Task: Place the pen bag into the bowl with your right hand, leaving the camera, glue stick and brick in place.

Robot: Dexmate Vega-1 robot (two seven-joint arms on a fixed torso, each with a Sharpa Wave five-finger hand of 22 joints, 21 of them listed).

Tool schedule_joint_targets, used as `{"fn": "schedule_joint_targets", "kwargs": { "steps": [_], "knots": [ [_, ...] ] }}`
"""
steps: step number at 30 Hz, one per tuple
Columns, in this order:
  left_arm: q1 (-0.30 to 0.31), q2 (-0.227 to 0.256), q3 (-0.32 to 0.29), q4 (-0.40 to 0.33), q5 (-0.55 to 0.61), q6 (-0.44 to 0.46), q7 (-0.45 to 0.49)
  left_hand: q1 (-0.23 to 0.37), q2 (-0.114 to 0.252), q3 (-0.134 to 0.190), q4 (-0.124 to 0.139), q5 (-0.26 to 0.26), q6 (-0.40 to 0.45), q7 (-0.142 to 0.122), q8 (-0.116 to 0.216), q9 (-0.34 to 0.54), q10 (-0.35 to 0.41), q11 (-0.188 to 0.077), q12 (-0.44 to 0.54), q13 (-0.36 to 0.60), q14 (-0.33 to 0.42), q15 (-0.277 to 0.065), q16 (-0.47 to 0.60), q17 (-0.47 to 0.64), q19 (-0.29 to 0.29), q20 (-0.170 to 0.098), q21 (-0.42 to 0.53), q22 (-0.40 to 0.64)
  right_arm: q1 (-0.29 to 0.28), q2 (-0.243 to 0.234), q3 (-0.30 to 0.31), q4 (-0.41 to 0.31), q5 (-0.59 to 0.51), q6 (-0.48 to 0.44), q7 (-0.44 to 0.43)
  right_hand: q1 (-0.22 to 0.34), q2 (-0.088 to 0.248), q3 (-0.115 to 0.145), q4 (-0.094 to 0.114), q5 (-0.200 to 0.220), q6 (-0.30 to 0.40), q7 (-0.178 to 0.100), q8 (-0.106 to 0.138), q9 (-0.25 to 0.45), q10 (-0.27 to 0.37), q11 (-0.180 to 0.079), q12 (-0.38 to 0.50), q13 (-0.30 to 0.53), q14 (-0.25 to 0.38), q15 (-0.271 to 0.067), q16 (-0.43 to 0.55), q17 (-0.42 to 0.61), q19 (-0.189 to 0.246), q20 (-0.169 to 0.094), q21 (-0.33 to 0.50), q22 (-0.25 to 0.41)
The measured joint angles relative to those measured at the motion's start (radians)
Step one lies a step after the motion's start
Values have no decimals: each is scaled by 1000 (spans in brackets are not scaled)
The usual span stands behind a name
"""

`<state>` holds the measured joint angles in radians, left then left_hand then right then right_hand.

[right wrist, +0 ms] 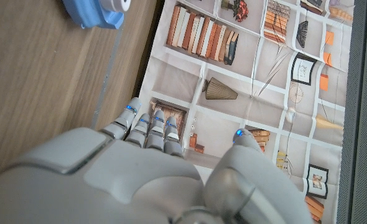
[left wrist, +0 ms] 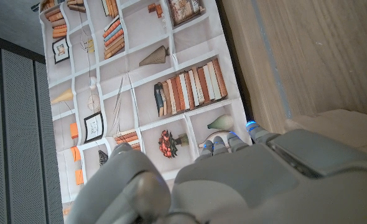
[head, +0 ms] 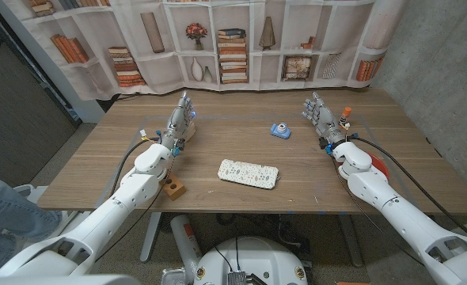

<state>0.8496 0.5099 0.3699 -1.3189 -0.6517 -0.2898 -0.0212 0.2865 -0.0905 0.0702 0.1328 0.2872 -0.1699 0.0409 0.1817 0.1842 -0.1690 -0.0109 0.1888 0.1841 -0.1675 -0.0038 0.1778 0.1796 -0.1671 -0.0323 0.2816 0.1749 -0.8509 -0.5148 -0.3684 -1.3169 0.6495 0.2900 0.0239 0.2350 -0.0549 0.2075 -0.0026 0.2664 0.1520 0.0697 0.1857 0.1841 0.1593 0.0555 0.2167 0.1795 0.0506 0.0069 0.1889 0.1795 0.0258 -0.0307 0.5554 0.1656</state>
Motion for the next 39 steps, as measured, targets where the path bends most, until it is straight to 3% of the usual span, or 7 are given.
{"fn": "schedule_joint_targets", "kwargs": {
  "steps": [20, 39],
  "knots": [
    [26, 17, -2, -48, 13, 23, 35, 4, 4, 0, 0, 5, 0, 0, 7, 0, 0, 0, 8, 0, 0, 0, 4, 0, 0, 0, 0, 0, -32, -25, 7, -52, -4, -8, -20, 5, 5, 4, -4, 0, 5, -5, 0, 0, 11, -11, 0, 0, 12, -2, 4, 0, 6, -5, -5, 0],
    [-1, 17, 16, -39, 38, 31, 32, 8, 8, -3, -3, 9, 0, 0, 11, 0, 0, 0, 8, 0, -3, 4, 8, 0, 0, 0, -5, 0, -74, -47, 20, -119, -37, 37, -41, 17, 4, 8, -8, 0, 15, -15, 8, 0, 20, -10, 0, 0, 18, -7, 4, 0, 17, -5, -16, 5]
  ]
}}
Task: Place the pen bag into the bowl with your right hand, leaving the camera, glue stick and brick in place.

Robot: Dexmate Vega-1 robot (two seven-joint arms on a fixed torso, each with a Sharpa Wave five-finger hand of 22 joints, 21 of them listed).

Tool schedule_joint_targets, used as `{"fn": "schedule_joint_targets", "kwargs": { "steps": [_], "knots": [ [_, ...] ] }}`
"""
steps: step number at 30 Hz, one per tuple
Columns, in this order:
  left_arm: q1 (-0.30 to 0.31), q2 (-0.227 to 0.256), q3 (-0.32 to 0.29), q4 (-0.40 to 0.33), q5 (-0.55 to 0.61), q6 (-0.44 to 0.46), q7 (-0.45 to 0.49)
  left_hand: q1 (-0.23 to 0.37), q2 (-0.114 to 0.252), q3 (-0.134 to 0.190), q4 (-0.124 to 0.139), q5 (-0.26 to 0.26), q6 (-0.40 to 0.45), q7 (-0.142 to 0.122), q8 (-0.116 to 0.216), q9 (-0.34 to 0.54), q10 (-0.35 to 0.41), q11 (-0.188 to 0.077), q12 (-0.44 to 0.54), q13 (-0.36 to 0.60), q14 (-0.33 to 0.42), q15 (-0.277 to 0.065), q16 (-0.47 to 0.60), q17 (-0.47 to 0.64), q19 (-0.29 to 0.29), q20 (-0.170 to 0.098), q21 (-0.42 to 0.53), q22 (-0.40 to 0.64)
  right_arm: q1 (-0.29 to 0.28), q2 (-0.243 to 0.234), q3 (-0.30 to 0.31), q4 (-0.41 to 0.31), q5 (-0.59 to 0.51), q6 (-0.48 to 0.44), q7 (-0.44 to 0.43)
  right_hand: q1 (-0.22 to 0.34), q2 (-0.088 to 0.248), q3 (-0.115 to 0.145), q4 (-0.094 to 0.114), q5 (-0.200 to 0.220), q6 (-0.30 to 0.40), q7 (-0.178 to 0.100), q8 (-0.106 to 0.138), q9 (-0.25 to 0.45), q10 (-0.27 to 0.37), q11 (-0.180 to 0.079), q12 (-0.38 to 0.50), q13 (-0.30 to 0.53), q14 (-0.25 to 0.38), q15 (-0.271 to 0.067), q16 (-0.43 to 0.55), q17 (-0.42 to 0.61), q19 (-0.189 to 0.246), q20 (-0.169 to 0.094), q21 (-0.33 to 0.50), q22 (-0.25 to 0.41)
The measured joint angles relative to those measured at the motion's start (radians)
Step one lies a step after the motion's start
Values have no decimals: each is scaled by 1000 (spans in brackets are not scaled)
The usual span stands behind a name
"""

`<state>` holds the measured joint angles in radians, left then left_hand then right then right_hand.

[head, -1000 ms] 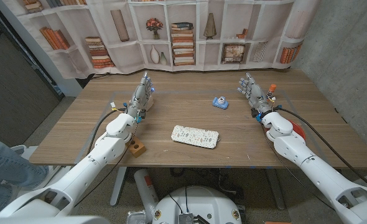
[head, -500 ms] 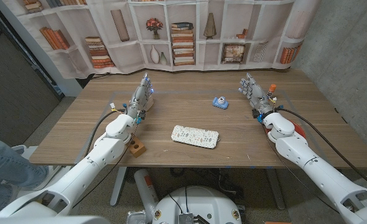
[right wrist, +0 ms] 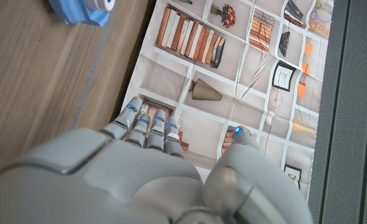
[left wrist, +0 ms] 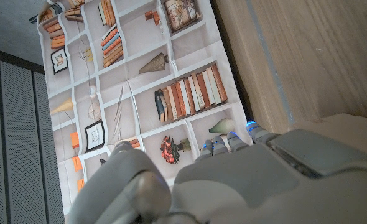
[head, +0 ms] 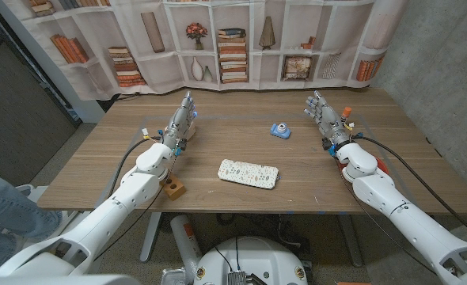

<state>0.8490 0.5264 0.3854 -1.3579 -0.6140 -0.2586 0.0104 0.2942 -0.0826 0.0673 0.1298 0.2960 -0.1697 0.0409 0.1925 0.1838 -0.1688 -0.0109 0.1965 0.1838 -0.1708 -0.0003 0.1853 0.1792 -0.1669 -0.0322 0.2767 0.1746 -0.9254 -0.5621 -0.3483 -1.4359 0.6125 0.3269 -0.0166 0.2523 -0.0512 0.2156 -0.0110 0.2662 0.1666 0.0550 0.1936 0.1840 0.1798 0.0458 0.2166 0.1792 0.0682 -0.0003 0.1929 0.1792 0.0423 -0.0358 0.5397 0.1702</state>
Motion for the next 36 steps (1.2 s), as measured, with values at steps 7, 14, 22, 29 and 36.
{"fn": "schedule_joint_targets", "kwargs": {
  "steps": [7, 14, 22, 29, 36],
  "knots": [
    [-6, 2, 4, 1, 4, 5, -6, 4, 4, 0, 0, 4, 4, 4, 0, 0, 4, 4, 0, 0, 0, 0, 0, 0, 0, 0, 0, 0, -20, 0, 2, -21, -10, 31, -1, 5, 5, 0, 0, 0, 2, -2, 0, 0, 3, -3, 0, 0, 5, 6, 0, 0, 11, 0, 0, 0],
    [-11, 6, 7, 1, 5, 14, -11, 8, 8, 0, 0, 4, 7, 0, 4, 0, 4, 4, 7, 0, 0, 0, 0, 0, 0, 0, 0, 0, -38, 1, 2, -44, -22, 52, -4, 5, 5, 0, 0, 0, 7, 4, 0, 0, 3, -3, 0, 0, 11, 0, 0, 0, 11, 0, -4, 0],
    [-13, 11, 9, -1, 6, 22, -16, 6, 10, 0, 0, 8, 13, 6, 4, 0, 8, 8, 7, 0, 0, 0, 0, 0, 0, 0, -7, 0, -62, -9, 0, -82, -42, 67, -8, 9, 9, 3, -3, 0, 7, 4, 0, 0, 8, 3, 0, 0, 15, 4, 0, 0, 11, 0, -8, 0],
    [-9, 21, 9, -23, 13, 28, -10, 9, 17, 0, 0, 8, 13, 6, 4, 0, 8, 8, 7, 0, 0, 0, 0, 0, 0, 0, -9, 0, -82, -21, -1, -109, -63, 78, -14, 9, 10, 3, -3, 0, 12, -1, 0, 0, 8, 3, 0, 0, 14, 4, 0, 0, 14, -4, -11, 0],
    [-6, 26, 9, -34, 17, 31, -6, 13, 21, 0, 0, 8, 13, 6, 4, 0, 8, 8, 7, 0, 0, 0, 0, 0, 0, 0, -11, 0, -100, -30, 0, -129, -78, 97, -16, 14, 15, 0, -6, 0, 12, -1, 0, 0, 8, 3, 0, 0, 14, 4, 0, 0, 22, 0, -15, 0]
  ]
}}
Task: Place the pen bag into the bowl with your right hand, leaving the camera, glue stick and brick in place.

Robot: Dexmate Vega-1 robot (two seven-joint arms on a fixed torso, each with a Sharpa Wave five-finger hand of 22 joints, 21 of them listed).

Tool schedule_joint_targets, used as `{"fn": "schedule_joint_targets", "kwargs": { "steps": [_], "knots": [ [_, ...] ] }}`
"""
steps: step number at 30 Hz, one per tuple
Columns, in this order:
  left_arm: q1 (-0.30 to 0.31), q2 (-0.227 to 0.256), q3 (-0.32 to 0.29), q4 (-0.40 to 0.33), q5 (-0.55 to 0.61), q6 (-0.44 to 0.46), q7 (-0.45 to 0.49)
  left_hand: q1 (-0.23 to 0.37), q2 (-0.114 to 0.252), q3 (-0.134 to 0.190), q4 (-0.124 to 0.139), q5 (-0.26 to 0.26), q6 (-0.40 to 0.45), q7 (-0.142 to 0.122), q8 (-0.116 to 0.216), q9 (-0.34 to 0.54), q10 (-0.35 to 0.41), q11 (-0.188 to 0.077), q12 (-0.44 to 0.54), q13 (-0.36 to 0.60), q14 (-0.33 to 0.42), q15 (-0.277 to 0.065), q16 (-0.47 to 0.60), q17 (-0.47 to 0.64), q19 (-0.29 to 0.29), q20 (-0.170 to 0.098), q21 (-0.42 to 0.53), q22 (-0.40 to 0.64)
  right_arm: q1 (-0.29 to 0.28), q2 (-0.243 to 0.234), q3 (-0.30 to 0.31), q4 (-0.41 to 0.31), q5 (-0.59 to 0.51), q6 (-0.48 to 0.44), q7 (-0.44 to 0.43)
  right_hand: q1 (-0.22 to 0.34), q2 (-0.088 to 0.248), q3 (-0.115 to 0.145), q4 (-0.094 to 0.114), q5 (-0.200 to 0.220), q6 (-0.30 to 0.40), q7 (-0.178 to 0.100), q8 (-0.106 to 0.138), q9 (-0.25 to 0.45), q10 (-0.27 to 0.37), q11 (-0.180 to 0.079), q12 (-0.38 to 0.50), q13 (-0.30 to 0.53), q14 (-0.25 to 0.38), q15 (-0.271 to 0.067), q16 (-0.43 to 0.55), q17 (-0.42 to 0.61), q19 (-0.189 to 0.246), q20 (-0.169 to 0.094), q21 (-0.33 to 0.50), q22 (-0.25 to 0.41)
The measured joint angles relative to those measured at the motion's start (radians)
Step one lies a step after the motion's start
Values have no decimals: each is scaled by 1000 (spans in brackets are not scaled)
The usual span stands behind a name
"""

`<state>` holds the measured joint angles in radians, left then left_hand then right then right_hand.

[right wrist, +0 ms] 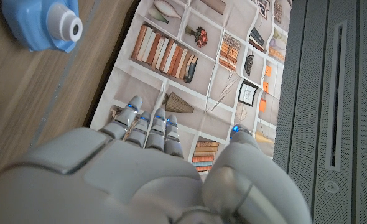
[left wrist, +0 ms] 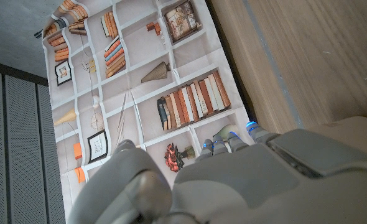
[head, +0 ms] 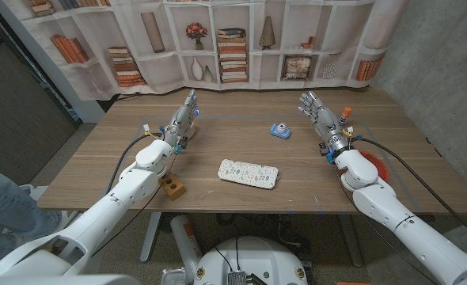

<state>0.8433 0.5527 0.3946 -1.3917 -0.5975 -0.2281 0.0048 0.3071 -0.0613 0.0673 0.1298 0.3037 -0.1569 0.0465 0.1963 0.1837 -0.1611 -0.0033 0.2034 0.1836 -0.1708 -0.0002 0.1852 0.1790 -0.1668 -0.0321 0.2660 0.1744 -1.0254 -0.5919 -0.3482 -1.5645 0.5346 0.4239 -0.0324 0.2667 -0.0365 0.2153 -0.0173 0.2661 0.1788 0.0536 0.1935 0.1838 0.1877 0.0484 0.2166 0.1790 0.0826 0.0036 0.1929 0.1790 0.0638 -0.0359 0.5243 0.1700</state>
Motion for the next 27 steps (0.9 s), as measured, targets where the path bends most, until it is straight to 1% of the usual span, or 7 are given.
{"fn": "schedule_joint_targets", "kwargs": {
  "steps": [6, 9, 12, 24, 26, 27],
  "knots": [
    [1, 1, 1, -10, 4, 3, 4, 1, 1, -4, -4, 4, 5, -5, 0, 0, 3, 3, 0, 0, 0, 0, 0, 0, 0, 0, -4, 5, -15, -9, 4, -14, -5, 14, 4, 0, 0, 0, 0, 0, 0, 0, 0, 0, 0, 0, 0, 0, 3, 3, 0, 0, 0, 0, 0, 0],
    [1, 1, 3, -15, 7, 7, 6, 4, 4, -4, -4, 4, 11, 0, 4, 0, 3, 3, 0, 0, 0, 0, 4, 0, 0, 0, -4, 5, -20, -12, 5, -17, -6, 20, 11, 0, 0, 3, -3, 0, 0, 0, 0, 0, 5, -5, 0, 0, 3, 3, 0, 0, 0, 0, -1, 0],
    [1, 2, 5, -20, 10, 10, 8, 4, 4, -4, -4, 4, 11, 0, 4, 0, 9, -2, 0, 0, 0, 0, 4, 0, 0, 0, -5, 5, -23, -16, 6, -19, -8, 27, 17, 0, 0, 4, -4, 0, 0, 0, 0, 0, 5, -5, 0, 0, 3, 3, 0, 0, 0, 0, -8, 0],
    [5, 8, 9, -43, 20, 25, 22, 4, 4, -4, -4, 7, 11, 0, 4, 0, 9, -2, 0, 0, 0, 0, 4, 0, 0, 0, -8, 5, -44, -35, 12, -36, -36, 54, 25, 9, -1, 1, -6, 0, 0, 0, 0, 0, 5, -5, 0, 0, 3, 3, 0, 0, 0, 0, -14, 0],
    [6, 9, 9, -45, 21, 26, 23, 9, 9, -4, -4, 7, 11, 0, 4, 0, 9, -2, 0, 0, 0, 0, 4, 0, 0, 0, -8, 5, -49, -37, 12, -39, -40, 58, 25, 9, -1, 2, -7, 0, 0, 0, 0, 0, 5, -5, 0, 0, 3, 3, 0, 0, 0, 0, -15, 0],
    [7, 9, 9, -46, 21, 26, 24, 9, 9, -6, -6, 7, 11, 0, 4, 0, 9, -2, 0, 0, 0, 0, 4, 0, 0, 0, -8, 5, -49, -37, 12, -39, -40, 59, 25, 9, -1, 5, -10, 0, 0, 0, 0, 0, 5, -5, 0, 0, 6, 1, 0, 0, 0, 0, -15, 0]
  ]
}}
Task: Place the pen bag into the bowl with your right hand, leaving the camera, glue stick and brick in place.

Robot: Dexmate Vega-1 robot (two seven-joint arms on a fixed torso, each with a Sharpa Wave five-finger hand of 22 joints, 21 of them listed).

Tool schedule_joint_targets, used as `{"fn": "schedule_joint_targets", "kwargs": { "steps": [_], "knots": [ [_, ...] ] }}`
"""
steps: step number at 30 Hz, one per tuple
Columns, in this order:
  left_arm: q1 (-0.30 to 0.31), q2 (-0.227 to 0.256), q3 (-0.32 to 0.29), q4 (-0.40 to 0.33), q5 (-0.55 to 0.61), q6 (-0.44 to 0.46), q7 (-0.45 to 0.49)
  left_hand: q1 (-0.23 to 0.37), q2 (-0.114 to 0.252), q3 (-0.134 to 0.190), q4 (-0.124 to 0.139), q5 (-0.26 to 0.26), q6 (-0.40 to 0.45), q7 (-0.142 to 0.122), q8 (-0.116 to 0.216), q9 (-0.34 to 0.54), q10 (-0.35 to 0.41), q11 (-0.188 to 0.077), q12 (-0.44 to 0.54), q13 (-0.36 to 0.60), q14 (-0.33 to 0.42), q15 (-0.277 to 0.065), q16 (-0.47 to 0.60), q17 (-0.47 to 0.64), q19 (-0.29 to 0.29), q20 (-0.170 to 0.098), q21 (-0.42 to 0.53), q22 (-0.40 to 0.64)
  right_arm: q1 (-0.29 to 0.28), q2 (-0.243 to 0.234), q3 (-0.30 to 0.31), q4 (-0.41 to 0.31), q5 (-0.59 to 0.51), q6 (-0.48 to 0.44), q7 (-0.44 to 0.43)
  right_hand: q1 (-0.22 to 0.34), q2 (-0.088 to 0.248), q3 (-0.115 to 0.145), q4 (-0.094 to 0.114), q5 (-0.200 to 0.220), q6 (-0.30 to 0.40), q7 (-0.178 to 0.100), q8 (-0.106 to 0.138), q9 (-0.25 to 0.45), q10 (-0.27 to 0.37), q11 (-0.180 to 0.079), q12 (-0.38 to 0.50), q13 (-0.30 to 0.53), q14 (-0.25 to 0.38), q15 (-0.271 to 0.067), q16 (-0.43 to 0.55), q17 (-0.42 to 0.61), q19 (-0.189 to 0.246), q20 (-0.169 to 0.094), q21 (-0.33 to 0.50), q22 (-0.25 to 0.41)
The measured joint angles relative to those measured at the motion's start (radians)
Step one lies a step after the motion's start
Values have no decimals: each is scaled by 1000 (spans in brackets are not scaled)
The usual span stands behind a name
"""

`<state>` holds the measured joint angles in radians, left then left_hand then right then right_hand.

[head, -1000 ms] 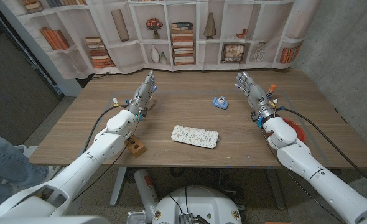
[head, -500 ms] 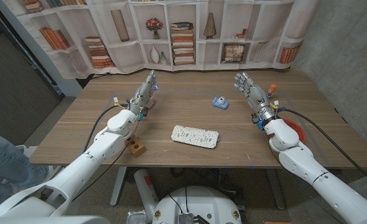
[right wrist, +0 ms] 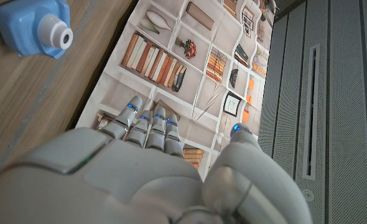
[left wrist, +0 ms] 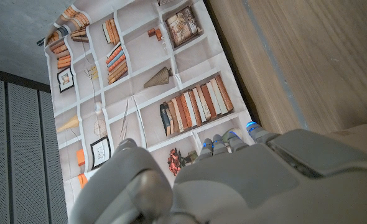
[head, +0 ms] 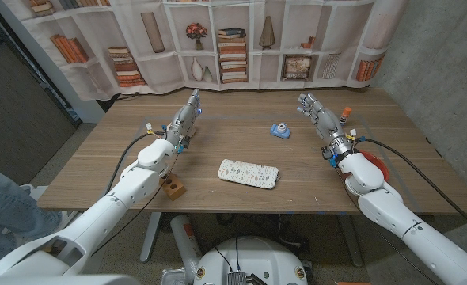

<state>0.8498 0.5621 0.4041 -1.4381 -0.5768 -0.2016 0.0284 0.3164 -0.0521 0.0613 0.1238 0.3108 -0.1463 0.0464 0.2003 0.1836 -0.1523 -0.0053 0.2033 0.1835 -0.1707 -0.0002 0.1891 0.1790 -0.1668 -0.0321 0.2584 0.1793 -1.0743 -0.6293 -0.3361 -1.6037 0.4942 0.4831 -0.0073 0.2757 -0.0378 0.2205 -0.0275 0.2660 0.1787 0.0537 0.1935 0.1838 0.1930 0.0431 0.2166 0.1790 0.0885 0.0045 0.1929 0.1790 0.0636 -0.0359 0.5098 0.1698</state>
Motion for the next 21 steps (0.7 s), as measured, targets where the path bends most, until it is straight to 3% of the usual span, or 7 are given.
{"fn": "schedule_joint_targets", "kwargs": {
  "steps": [21],
  "knots": [
    [11, 3, 0, -20, 2, 3, 7, 4, 4, -4, -4, 0, 5, -6, 0, 0, 0, 0, 0, 0, 0, 0, 0, 0, 0, 0, -11, 0, -49, -26, 16, -51, -88, 35, -38, 17, 4, 0, -9, 0, 7, -7, 0, 0, 15, -4, 0, 0, 9, -1, 0, -2, 7, 0, -15, 0]
  ]
}}
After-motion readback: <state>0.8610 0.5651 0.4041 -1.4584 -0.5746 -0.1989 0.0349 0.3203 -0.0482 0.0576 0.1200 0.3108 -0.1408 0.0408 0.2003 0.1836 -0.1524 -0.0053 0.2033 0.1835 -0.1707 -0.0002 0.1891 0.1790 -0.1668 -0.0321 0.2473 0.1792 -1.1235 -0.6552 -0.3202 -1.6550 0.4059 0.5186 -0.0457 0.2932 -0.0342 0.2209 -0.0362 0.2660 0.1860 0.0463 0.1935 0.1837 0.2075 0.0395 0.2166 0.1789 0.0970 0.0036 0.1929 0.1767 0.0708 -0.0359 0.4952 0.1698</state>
